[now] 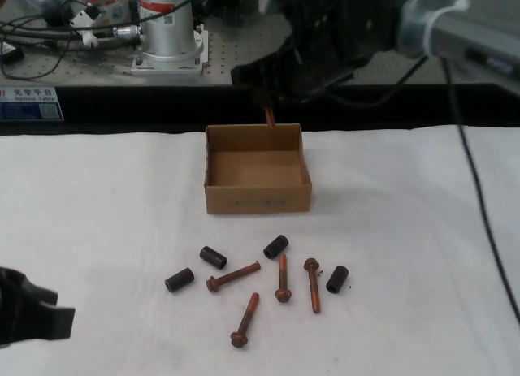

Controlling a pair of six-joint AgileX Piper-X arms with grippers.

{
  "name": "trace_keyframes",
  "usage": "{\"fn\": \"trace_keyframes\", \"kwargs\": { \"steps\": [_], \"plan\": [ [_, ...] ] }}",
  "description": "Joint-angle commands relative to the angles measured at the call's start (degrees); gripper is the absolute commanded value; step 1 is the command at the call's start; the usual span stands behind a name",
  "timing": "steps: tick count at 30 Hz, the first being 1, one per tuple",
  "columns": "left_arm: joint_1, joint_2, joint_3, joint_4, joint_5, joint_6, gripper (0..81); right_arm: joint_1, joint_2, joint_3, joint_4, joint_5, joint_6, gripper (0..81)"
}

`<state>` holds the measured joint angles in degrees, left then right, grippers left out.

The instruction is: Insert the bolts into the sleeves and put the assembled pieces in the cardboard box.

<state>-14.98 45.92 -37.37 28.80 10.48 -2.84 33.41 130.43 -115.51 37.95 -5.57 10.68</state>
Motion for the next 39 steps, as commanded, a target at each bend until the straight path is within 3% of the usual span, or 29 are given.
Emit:
{"fn": "trace_keyframes", "kwargs": {
  "steps": [1, 9, 22, 33, 36, 39],
  "plan": [
    [0.11, -0.42, -0.19, 1.57, 0.26, 0.76, 8.7, -0.22, -0.68, -0.75, 0.22, 0.89, -0.48, 3.9],
    [0.11, -0.42, -0.19, 1.57, 0.26, 0.76, 8.7, -0.90, 5.57, -2.79, 1.57, 1.16, -0.48, 3.9],
    [0.11, -0.42, -0.19, 1.56, 0.47, 0.76, 8.7, -1.05, 5.85, -2.59, 3.31, 7.20, -0.44, 3.9],
    [0.11, -0.42, -0.19, 1.56, 0.47, 0.76, 8.7, -1.05, 5.85, -2.59, 3.48, 4.31, -0.44, 3.7],
    [0.11, -0.42, -0.19, 1.56, 0.47, 0.76, 8.7, -1.05, 5.85, -2.59, 4.24, 4.33, -0.44, 0.1],
    [0.11, -0.42, -0.19, 1.56, 0.47, 0.76, 8.7, -1.05, 5.85, -2.59, 5.60, 4.64, -0.44, 10.7]
  ]
}}
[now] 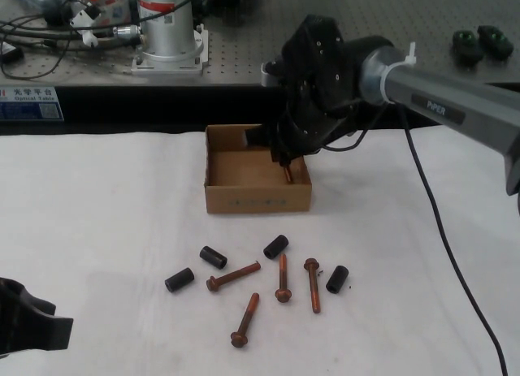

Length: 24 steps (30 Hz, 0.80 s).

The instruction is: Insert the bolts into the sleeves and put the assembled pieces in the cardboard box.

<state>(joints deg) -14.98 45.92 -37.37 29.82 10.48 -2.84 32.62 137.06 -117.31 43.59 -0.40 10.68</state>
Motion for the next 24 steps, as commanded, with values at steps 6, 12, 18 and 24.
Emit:
{"fn": "trace_keyframes", "kwargs": {
  "steps": [6, 12, 18, 24],
  "plan": [
    [0.11, -0.42, -0.19, 0.55, 0.47, 0.76, 8.7, -0.26, -0.78, -0.79, 0.27, 0.97, -0.44, 19.5],
    [0.11, -0.42, -0.19, 0.55, 0.47, 0.76, 8.7, 0.01, -0.78, -0.79, 0.27, 1.12, -0.44, 19.6],
    [0.11, -0.42, -0.19, 0.55, 0.47, 0.76, 8.7, 0.15, -3.66, -0.91, 1.26, 0.93, -0.44, 19.7],
    [0.11, -0.42, -0.19, 0.09, 0.47, 0.48, 8.7, 0.15, -11.67, -0.91, 7.07, 0.93, -0.78, 19.7]
  ]
}}
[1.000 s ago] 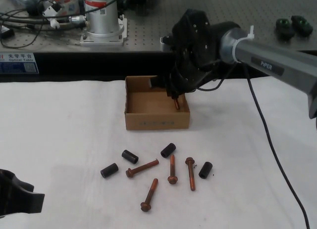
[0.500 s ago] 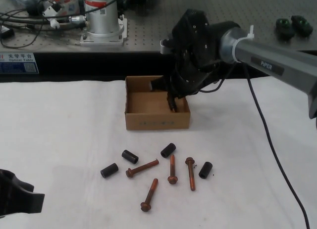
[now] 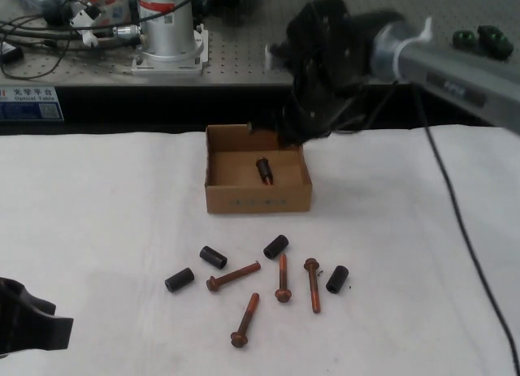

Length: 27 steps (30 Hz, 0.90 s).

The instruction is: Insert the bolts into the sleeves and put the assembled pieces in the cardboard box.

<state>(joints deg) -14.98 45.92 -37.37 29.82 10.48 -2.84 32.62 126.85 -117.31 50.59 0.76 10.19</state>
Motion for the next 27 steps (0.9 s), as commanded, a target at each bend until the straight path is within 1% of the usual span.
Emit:
{"fn": "trace_keyframes", "kwargs": {
  "steps": [1, 5, 7, 9, 12, 13, 15, 19, 27],
  "plan": [
    [0.11, -0.27, -0.19, 0.09, 0.59, 0.77, 8.7, 0.15, -3.11, -0.91, 1.55, -0.22, -1.37, 19.7],
    [-0.23, 0.97, -0.19, -0.26, 5.70, 6.17, 8.8, 0.15, -9.35, -0.78, 7.19, -0.04, -3.88, 17.2],
    [-1.12, 2.88, -0.19, -1.18, 6.21, 6.66, 10.9, 0.15, -12.34, -0.78, 9.75, -0.04, -5.61, 14.3],
    [-2.06, 5.23, -0.19, -2.58, 7.61, 6.69, 19.0, 0.15, -14.87, -0.78, 11.55, -0.04, -7.19, 12.3],
    [-3.77, 9.98, -2.11, -2.95, 7.76, 6.69, 36.3, 0.15, -18.73, -0.78, 13.85, -0.76, -9.40, 11.4],
    [-4.24, 11.75, -3.10, -2.92, 7.77, 6.69, 38.8, 0.15, -20.08, -0.78, 14.86, -1.45, -10.19, 11.4],
    [-5.03, 14.82, -5.23, -2.93, 7.77, 7.15, 37.6, 0.15, -23.04, -0.78, 16.88, -1.81, -11.07, 11.4],
    [-6.88, 21.13, -10.44, -2.93, 6.66, 11.73, 30.8, 0.15, -28.75, -0.78, 19.12, -1.79, -11.99, 11.4],
    [-10.77, 32.89, -19.80, 0.33, 0.53, 19.20, 30.4, 0.15, -39.48, -0.78, 22.13, -1.32, -14.01, 11.4]
  ]
}}
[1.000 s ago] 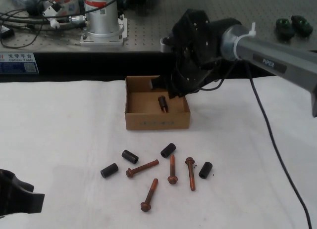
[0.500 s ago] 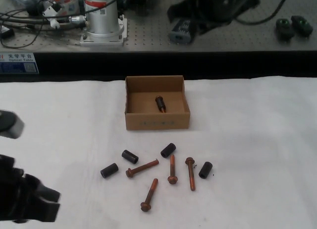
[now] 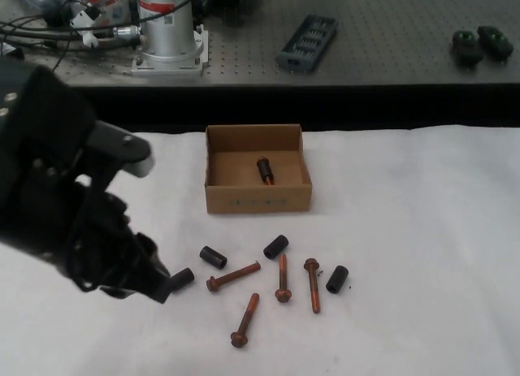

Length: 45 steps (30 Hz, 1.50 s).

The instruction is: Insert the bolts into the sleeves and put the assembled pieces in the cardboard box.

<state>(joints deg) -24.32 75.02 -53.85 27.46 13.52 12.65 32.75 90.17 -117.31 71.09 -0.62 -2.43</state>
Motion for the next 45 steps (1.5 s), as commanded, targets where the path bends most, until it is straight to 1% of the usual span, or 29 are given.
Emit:
{"fn": "trace_keyframes", "kwargs": {
  "steps": [1, 4, 7, 9, 11, 14, 19, 22, 24, 26, 29, 33, 36, 41, 45],
  "plan": [
    [-1.93, 5.28, -4.31, 2.98, -4.14, 5.02, 30.4, 0.02, -3.80, -0.78, 2.37, 0.16, -1.50, 11.4],
    [-2.91, 9.05, -6.69, 2.96, -7.03, 8.23, 30.4, 0.02, -7.20, -0.78, 4.22, 0.62, -1.48, 11.4],
    [-3.04, 12.68, -8.32, 2.96, -7.38, 9.36, 30.4, 0.02, -10.56, -0.41, 6.23, 1.54, -2.09, 11.4],
    [-3.04, 14.60, -9.06, 2.62, -9.53, 10.50, 30.4, 0.02, -13.83, 2.97, 5.04, 1.52, -2.65, 11.4],
    [-3.04, 15.96, -9.27, 2.39, -10.45, 11.20, 30.4, 0.02, -17.58, 9.71, 2.77, 1.52, -2.85, 11.4],
    [-3.04, 17.43, -9.30, 2.35, -10.43, 12.04, 30.4, 0.02, -24.55, 23.26, -2.97, 1.52, -4.53, 11.4],
    [-3.04, 18.71, -9.30, 0.34, -10.98, 12.46, 30.4, 0.02, -39.55, 47.41, -20.75, 1.52, -4.29, 11.4],
    [-3.04, 19.22, -9.30, -2.28, -10.93, 14.57, 30.4, 0.02, -48.95, 58.06, -30.00, 1.30, -2.75, 11.4],
    [-3.04, 19.71, -9.30, -3.89, -11.65, 15.51, 30.4, 0.02, -53.93, 63.72, -32.60, 1.30, -2.05, 11.4],
    [-3.04, 20.62, -9.43, -5.38, -12.34, 16.86, 30.4, 0.02, -59.02, 67.58, -32.33, 1.30, -0.53, 11.4],
    [-3.04, 22.70, -10.25, -5.62, -13.52, 18.88, 30.4, 0.02, -64.84, 71.02, -29.56, 1.30, 2.11, 11.4],
    [-3.04, 26.24, -12.70, -5.62, -14.99, 19.77, 30.4, 0.02, -70.21, 72.63, -24.97, 1.30, 5.60, 11.4],
    [-3.04, 29.04, -16.05, -4.90, -16.26, 19.78, 30.4, 0.02, -71.77, 72.60, -22.14, 1.30, 5.88, 11.4],
    [-3.04, 32.64, -21.87, -2.10, -16.25, 19.78, 30.4, 0.02, -72.15, 72.60, -20.96, 1.30, 5.88, 11.4],
    [-3.04, 34.44, -24.37, 1.99, -15.87, 19.52, 30.4, 0.02, -72.15, 72.60, -20.84, 1.30, 5.88, 11.4]
  ]
}}
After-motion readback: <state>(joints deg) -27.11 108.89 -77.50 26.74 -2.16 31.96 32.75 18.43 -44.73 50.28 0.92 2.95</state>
